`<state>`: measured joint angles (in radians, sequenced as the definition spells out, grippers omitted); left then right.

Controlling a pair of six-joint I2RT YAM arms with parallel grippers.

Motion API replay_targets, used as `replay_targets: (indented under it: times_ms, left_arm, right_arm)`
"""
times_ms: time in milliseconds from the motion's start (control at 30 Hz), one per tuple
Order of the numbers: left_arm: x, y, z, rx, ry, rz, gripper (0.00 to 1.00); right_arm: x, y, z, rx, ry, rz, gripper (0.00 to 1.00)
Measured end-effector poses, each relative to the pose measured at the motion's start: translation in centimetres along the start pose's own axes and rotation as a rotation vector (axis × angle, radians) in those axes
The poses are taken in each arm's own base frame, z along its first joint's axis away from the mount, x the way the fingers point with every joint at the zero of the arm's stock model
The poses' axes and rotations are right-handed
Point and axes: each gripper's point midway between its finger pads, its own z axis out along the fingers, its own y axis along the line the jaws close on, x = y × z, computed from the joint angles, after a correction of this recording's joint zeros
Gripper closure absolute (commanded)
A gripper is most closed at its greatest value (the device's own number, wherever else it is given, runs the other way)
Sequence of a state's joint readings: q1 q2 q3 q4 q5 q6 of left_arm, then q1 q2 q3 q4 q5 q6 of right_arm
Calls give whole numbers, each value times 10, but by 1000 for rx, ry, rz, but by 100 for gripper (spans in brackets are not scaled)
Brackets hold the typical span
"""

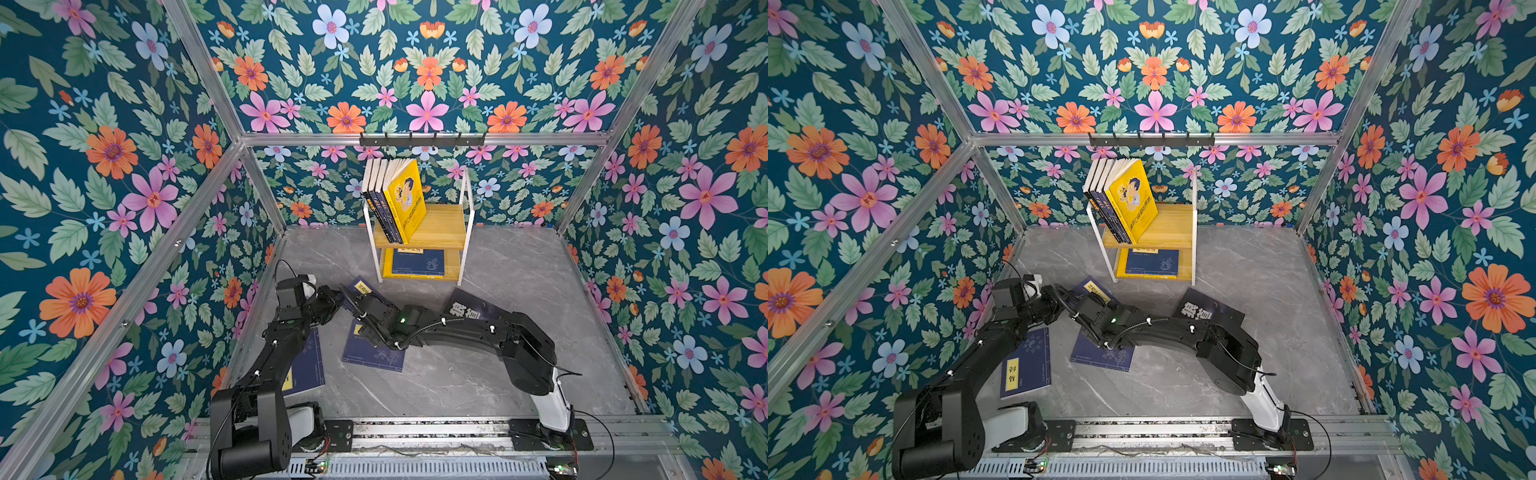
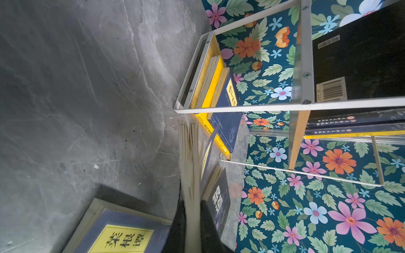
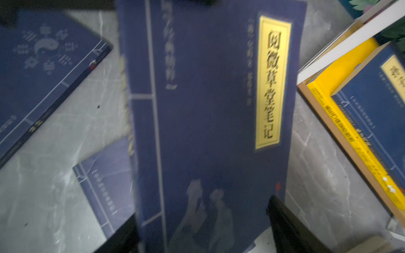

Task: Stacking books/files
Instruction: Place the book on the bookshelf.

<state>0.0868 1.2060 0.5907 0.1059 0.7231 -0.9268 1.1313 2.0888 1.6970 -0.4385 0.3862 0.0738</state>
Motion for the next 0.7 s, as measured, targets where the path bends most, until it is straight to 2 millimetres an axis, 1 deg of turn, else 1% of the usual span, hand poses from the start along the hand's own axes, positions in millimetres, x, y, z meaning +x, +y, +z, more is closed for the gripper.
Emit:
replay_targets:
  times_ms: [133,167,233,300,333,367,400,433,467,500,533,567,667,700]
  left_arm:
    - [0,3,0,-4,-6,-15,100]
    - [-1,2,0,-1,-12,-13,100]
    - [-4,0,-1,5,-25,-4,100]
    - [-5,-1,-1,9,-34,-4,99]
    - [-5,-2,-2,9,-35,-8,91]
    - [-5,-2,-2,11,-35,-12,79]
    - [-5,-3,-2,14,-34,-13,64]
    - [-3,-5,-2,23,-29,-7,54]
    - [-2,-6,-3,31,-22,-2,45]
    - [1,-6,-4,37,-13,2,36]
    - [0,-6,-4,35,-15,4,8]
    - [1,-4,-4,29,-15,8,0]
    - [2,0,-5,20,-9,3,0]
    - [3,2,-5,15,-8,9,0]
  right_arm:
    - [-4,-3,12,17,9,-4,36]
    - [-4,-4,15,20,15,-13,40]
    - [-7,-6,20,25,16,-16,54]
    - [-7,-5,24,25,21,-43,73]
    - [-7,-5,25,25,24,-49,79]
    - [-6,-5,25,25,26,-62,85]
    - [-4,-5,25,23,29,-82,91]
    - [-1,-5,24,19,32,-105,97]
    - [3,-6,22,16,37,-118,100]
    - [7,-11,20,22,41,-126,100]
    - [11,-18,17,27,45,-126,100]
    - [14,-26,15,40,47,-136,100]
    - [20,-48,4,77,26,-142,100]
    - [21,-52,-1,86,12,-153,100]
